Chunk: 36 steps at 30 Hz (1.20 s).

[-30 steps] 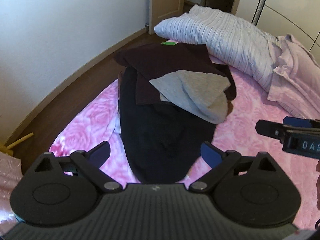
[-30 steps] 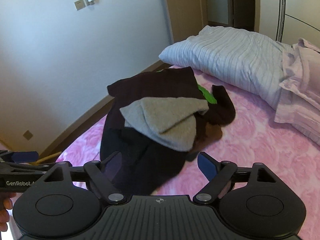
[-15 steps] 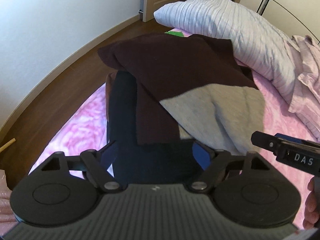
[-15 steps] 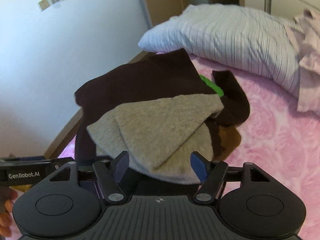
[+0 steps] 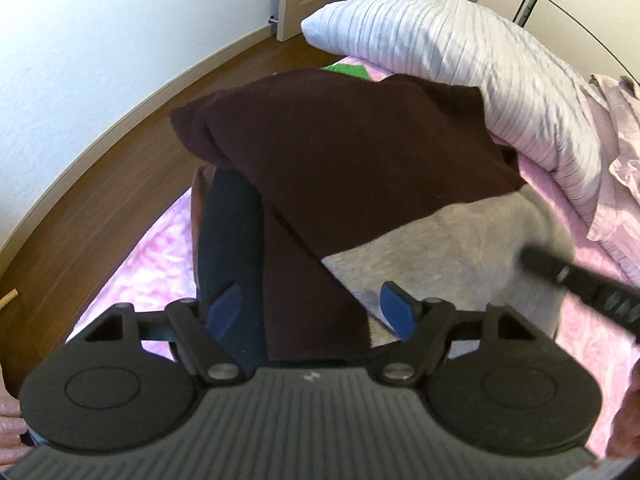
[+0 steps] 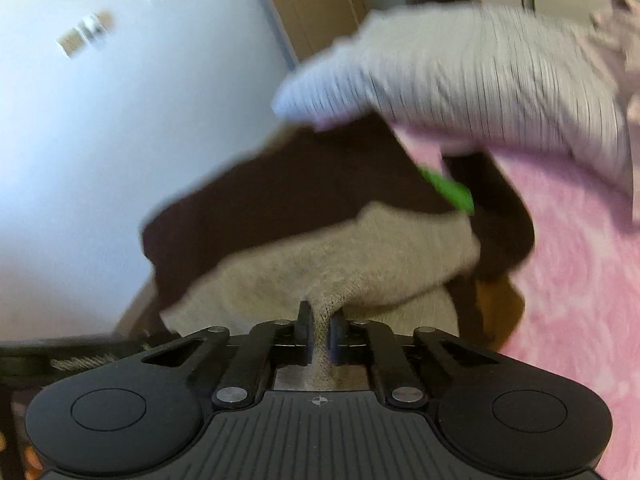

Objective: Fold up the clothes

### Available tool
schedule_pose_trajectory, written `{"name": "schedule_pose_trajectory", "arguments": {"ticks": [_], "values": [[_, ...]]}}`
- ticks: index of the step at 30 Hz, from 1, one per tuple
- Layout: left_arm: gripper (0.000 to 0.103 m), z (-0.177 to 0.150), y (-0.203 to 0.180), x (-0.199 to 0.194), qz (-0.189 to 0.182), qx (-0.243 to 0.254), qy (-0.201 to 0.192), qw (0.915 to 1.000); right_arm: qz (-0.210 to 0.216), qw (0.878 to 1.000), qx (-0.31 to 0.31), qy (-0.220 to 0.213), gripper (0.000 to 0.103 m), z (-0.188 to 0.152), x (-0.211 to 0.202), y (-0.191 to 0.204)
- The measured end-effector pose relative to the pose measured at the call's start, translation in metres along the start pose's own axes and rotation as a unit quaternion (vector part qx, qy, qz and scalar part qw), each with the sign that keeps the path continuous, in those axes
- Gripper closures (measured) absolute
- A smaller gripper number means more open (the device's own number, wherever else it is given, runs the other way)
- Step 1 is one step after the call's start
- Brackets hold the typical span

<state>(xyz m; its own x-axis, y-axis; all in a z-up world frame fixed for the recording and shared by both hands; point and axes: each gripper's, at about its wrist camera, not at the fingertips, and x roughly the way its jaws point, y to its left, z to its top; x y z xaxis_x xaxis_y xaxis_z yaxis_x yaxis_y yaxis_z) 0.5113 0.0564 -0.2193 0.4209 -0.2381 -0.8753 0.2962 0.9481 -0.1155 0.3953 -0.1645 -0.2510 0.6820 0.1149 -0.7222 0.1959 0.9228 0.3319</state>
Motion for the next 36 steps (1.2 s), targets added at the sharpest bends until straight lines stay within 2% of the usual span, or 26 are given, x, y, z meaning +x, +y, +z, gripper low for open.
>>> {"name": "schedule_pose_trajectory", "arguments": {"ticks": [6,10,16,22,27,29,32,34,35,36], "values": [[0.032,0.005,-0.008,-0.048,-0.013,0.004,-0.039,0.9991,0.034,0.994,0.017,-0.107,0.101,0.034,-0.070,0.005],[0.032,0.008,-0.019,-0.088,-0.021,0.011,-0.067,0.9975,0.049,0.980,0.009,-0.193,0.101,0.055,-0.136,0.014],[0.032,0.000,-0.059,-0.153,-0.043,0.061,-0.099,0.9922,0.049,0.952,0.018,-0.300,0.101,0.064,-0.250,0.014],[0.032,-0.036,-0.119,-0.225,-0.107,0.126,-0.132,0.9774,0.000,0.920,0.013,-0.391,0.101,0.051,-0.378,0.003],[0.032,-0.079,-0.185,-0.261,-0.168,0.177,-0.130,0.9610,-0.063,0.892,0.022,-0.447,0.101,0.024,-0.487,-0.021],[0.031,-0.102,-0.211,-0.269,-0.184,0.199,-0.124,0.9546,-0.093,0.894,0.023,-0.438,0.099,0.015,-0.518,-0.032],[0.031,-0.140,-0.255,-0.281,-0.202,0.233,-0.099,0.9460,-0.133,0.924,0.027,-0.358,0.091,-0.002,-0.544,-0.055],[0.030,-0.167,-0.279,-0.281,-0.207,0.257,-0.078,0.9408,-0.169,0.939,0.026,-0.298,0.080,-0.028,-0.549,-0.070],[0.030,-0.180,-0.290,-0.282,-0.206,0.268,-0.068,0.9385,-0.191,0.946,0.026,-0.261,0.067,-0.048,-0.549,-0.079],[0.030,-0.192,-0.299,-0.283,-0.205,0.278,-0.058,0.9366,-0.211,0.949,0.034,-0.230,0.058,-0.065,-0.546,-0.087]]}}
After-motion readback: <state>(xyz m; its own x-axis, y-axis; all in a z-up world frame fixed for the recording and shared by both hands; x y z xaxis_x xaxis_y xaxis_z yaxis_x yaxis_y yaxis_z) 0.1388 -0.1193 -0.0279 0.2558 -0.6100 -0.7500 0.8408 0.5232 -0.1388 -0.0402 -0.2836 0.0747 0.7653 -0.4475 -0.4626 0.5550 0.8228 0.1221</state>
